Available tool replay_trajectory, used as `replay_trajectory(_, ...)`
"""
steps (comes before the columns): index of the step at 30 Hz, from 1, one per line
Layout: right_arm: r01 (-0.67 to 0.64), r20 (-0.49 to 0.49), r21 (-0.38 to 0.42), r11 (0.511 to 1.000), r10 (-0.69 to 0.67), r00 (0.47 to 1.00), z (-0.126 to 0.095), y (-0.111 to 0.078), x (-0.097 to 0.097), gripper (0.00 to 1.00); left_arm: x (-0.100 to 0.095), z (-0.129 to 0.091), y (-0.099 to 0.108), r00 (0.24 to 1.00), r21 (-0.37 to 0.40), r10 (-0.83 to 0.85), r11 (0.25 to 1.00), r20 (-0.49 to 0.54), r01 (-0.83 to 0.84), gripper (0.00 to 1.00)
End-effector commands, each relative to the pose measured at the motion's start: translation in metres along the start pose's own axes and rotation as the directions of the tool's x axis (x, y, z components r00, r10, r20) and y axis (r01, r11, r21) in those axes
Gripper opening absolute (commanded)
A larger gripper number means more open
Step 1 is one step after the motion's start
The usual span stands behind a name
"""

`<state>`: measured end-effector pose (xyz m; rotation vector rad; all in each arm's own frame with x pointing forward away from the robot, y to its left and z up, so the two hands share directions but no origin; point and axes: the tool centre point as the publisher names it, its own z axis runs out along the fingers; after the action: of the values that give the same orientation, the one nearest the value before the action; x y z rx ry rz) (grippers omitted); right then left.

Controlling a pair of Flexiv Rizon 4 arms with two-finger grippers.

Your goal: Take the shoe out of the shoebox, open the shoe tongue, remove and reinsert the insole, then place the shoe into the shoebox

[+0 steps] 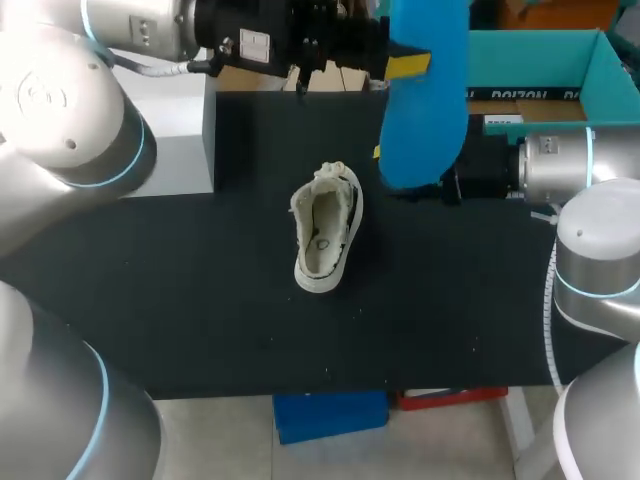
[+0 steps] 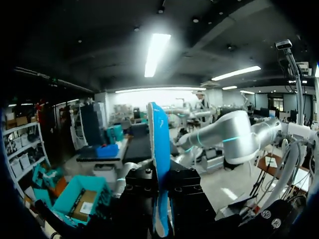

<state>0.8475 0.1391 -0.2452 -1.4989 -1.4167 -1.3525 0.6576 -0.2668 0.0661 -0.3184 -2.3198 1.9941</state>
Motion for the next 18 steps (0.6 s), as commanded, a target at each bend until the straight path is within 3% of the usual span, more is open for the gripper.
replay_trajectory(1,0.000,0.001,-0.003,1.000,0.000,1.000,0.001,0.000,0.000,1.00,0.012,-0.006,0.023,0.997,-0.043,0.017,0.999,0.072,-0.014,0.00)
replay_trajectory(3,0.000,0.001,-0.003,1.000,0.000,1.000,0.001,0.000,0.000,1.00,0.014,-0.008,0.033,0.995,-0.069,0.032,0.997,0.095,-0.026,0.00)
replay_trajectory(8,0.000,0.001,-0.003,1.000,0.000,1.000,0.001,0.000,0.000,1.00,0.016,-0.015,0.061,0.995,-0.005,-0.061,0.998,0.085,0.061,0.00)
replay_trajectory(18,0.000,0.001,-0.003,1.000,0.000,1.000,0.001,0.000,0.000,1.00,0.016,-0.015,0.061,0.995,-0.005,-0.061,0.998,0.085,0.061,0.00)
